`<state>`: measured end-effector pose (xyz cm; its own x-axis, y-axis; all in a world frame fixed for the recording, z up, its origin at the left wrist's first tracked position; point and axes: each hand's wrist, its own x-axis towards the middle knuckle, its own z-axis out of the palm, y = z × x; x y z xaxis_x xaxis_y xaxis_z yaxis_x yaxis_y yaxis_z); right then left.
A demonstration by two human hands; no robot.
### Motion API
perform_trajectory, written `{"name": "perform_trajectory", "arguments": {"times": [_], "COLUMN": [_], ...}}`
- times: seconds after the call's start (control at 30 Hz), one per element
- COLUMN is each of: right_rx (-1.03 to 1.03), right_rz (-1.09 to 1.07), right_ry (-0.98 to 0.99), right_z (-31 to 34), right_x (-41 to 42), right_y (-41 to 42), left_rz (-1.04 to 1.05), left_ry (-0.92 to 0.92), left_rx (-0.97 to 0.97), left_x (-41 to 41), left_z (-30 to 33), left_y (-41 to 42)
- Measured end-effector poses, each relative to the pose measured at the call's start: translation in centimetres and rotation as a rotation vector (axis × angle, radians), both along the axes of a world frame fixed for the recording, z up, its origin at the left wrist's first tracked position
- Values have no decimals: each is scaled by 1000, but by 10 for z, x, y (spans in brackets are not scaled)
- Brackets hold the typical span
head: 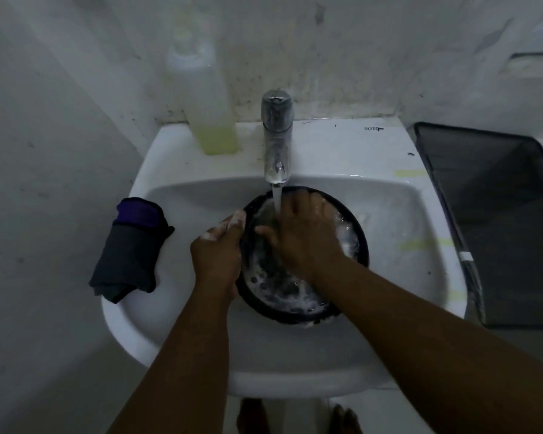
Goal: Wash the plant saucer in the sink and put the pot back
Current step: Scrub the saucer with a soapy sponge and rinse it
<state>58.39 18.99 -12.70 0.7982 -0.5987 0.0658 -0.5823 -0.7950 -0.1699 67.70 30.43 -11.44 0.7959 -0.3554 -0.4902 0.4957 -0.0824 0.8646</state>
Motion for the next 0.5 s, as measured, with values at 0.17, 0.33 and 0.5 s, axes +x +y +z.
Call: {"name": "perform_trajectory", "arguments": {"times": [0.17, 0.33, 0.5], "right_rx": [159, 235, 107], "right_rz": [368, 269, 52], "right_ry": [-60, 32, 55], "right_z": [-2, 2, 18], "right_x": [-22, -40, -4], "right_y": [46, 9, 9], "left_rz": [25, -7, 1], "left_ry": [-8, 13, 28], "left_rx": [34, -11, -20], "left_x": [5, 6, 1], "left_z": [2, 3, 5], "left_y": [3, 3, 1]}}
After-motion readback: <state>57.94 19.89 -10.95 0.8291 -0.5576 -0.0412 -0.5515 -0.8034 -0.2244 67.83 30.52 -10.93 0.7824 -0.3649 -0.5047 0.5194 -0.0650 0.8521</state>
